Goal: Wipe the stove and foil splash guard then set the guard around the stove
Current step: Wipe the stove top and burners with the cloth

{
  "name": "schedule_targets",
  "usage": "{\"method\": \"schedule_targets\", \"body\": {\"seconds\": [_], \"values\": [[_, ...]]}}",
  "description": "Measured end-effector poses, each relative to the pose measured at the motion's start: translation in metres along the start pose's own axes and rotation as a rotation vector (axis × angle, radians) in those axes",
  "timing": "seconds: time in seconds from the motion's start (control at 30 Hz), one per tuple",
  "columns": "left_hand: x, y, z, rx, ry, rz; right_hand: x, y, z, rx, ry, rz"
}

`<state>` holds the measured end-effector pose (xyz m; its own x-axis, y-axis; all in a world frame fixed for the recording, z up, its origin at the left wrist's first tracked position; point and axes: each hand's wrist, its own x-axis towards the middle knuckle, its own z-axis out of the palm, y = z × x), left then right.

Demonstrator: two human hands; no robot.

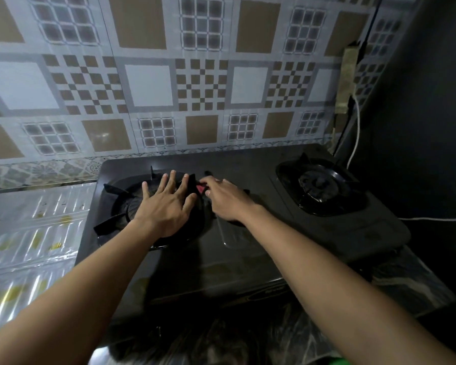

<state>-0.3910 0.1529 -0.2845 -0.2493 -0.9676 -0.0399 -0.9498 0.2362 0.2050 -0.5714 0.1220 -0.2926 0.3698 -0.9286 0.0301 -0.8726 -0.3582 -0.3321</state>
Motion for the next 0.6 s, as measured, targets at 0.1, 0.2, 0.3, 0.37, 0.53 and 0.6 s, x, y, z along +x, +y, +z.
{"method": "schedule_targets", "body": {"seconds": [0.1, 0.2, 0.3, 0.37, 0.53, 0.6], "values": [[-0.004, 0.007, 0.001, 0.012, 0.014, 0.041, -0.004, 0.007, -0.006, 0.019, -0.006, 0.024], [-0.008, 0.009, 0.003, -0.003, 0.001, 0.057, -0.002, 0.022, -0.018, 0.03, 0.01, 0.133], [-0.008, 0.005, 0.004, -0.037, -0.02, 0.064, -0.003, 0.054, -0.042, -0.044, -0.009, 0.285], [-0.007, 0.004, 0.004, -0.052, -0.027, 0.068, -0.004, 0.077, -0.057, -0.075, -0.024, 0.377], [-0.005, 0.003, 0.007, -0.068, -0.019, 0.08, -0.012, 0.085, -0.053, -0.118, -0.034, 0.445], [-0.004, 0.002, 0.008, -0.063, -0.015, 0.083, -0.023, 0.081, -0.048, -0.154, -0.01, 0.44]]}}
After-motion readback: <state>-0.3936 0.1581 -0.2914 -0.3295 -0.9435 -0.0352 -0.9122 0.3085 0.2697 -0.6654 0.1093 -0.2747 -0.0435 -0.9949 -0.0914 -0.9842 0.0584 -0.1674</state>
